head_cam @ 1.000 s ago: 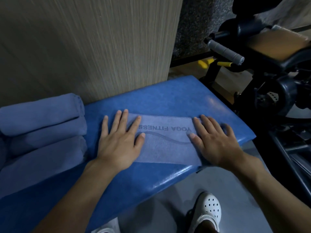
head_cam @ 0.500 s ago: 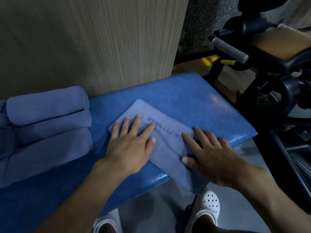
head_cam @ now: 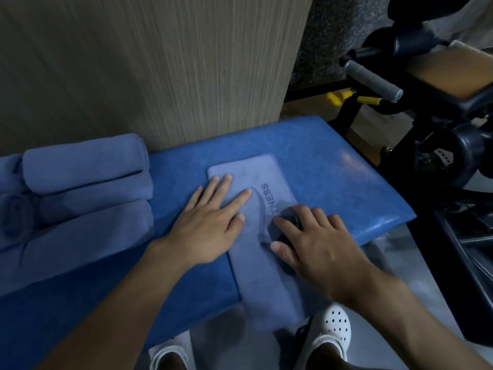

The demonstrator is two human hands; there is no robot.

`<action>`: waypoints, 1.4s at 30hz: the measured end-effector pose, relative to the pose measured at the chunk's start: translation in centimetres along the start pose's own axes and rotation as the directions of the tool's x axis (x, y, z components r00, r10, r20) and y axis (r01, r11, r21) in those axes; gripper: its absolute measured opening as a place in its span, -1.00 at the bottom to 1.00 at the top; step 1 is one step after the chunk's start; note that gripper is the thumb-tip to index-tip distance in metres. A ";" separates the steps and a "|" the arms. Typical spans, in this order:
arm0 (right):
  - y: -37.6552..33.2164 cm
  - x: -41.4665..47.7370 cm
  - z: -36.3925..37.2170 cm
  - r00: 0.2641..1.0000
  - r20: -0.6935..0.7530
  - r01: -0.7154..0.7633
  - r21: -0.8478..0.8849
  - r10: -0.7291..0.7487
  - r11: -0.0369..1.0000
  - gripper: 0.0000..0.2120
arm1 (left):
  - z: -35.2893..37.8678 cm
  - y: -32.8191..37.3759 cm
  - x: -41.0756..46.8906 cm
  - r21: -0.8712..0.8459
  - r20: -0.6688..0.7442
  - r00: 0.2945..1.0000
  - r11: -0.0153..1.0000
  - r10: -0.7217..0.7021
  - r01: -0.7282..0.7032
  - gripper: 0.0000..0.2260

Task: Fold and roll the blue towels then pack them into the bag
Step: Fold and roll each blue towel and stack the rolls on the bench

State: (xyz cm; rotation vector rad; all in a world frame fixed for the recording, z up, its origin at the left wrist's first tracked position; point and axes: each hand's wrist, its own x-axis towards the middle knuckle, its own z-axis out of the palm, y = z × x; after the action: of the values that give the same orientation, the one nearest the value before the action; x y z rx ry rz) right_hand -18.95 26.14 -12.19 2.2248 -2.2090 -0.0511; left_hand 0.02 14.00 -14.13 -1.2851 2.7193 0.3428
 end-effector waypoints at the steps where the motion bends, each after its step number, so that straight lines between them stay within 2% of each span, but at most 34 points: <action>1: -0.2 -0.2 0.0 1.000 -0.018 0.005 -0.012 -0.005 1.000 -0.47 | 0.0 -0.6 0.3 0.008 -0.026 0.999 0.999 0.034 -0.034 -0.49; 3: 0.1 0.3 0.2 0.998 -0.058 0.034 -0.015 -0.035 0.999 -0.49 | -0.1 -1.0 0.5 0.043 -0.076 0.996 0.999 0.037 -0.033 -0.41; 8: 1.0 2.6 1.5 0.997 0.014 0.073 0.101 -0.075 0.992 -0.35 | 0.2 0.3 -0.4 0.017 -0.076 0.997 1.000 -0.013 0.015 -0.32; 12: 0.7 1.9 1.4 0.997 -0.042 0.066 0.071 -0.064 0.995 -0.37 | 0.7 -0.4 0.8 -0.022 -0.067 0.995 0.997 0.075 -0.076 -0.37; 15: 0.8 2.0 1.1 0.993 -0.111 0.048 0.106 -0.036 0.993 -0.45 | 0.8 -1.0 1.6 -0.056 -0.135 0.982 0.989 0.129 -0.138 -0.39; 17: 1.3 3.2 1.1 0.982 -0.156 -0.069 0.218 0.105 0.973 -0.54 | 0.8 -0.9 2.1 -0.112 -0.259 0.965 0.992 0.036 -0.067 -0.40; 20: 2.4 5.8 1.3 0.910 -0.141 -0.305 0.412 0.390 0.859 -0.69 | 0.1 -0.6 3.3 -0.244 -0.375 0.904 0.963 -0.206 0.118 -0.50; 22: 3.2 7.2 1.4 0.883 -0.082 -0.367 0.496 0.463 0.787 -0.72 | -0.3 -0.5 4.2 -0.258 -0.356 0.887 0.943 -0.295 0.210 -0.55; 25: 4.1 8.7 1.2 0.867 0.006 -0.428 0.523 0.499 0.737 -0.64 | -0.7 -0.7 5.3 -0.370 -0.304 0.873 0.892 -0.382 0.261 -0.61; 27: 4.5 9.3 1.2 0.856 0.052 -0.457 0.539 0.514 0.707 -0.74 | -1.0 -0.9 6.1 -0.472 -0.256 0.862 0.835 -0.437 0.283 -0.64; 29: 4.6 9.7 1.1 0.856 0.092 -0.465 0.569 0.509 0.678 -0.72 | -1.4 -1.0 6.6 -0.510 -0.192 0.863 0.799 -0.468 0.319 -0.66; 31: 4.8 10.1 1.0 0.857 0.122 -0.464 0.607 0.502 0.645 -0.80 | -1.7 -1.1 6.8 -0.533 -0.150 0.863 0.774 -0.483 0.341 -0.71; 33: 4.8 10.3 0.9 0.848 0.145 -0.473 0.642 0.509 0.604 -0.85 | -1.6 -1.4 6.8 -0.617 -0.142 0.861 0.724 -0.488 0.308 -0.78; 36: 4.6 10.2 0.9 0.847 0.145 -0.452 0.702 0.511 0.550 -0.80 | -1.6 -1.6 6.9 -0.766 -0.143 0.871 0.609 -0.470 0.203 -0.80; 40: 4.3 10.3 0.6 0.856 0.140 -0.419 0.752 0.498 0.509 -0.81 | -2.2 -1.6 6.7 -0.866 -0.092 0.899 0.480 -0.427 0.139 -0.88; 42: 4.6 10.5 0.7 0.852 0.168 -0.391 0.834 0.496 0.389 -0.75 | -2.3 -1.7 6.6 -0.880 -0.078 0.909 0.457 -0.409 0.130 -0.89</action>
State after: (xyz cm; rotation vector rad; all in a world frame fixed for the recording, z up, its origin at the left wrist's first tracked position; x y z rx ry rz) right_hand -23.53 15.65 -12.95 1.5888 -3.0736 1.4406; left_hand -2.89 7.46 -13.44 -2.0862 2.4489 1.8050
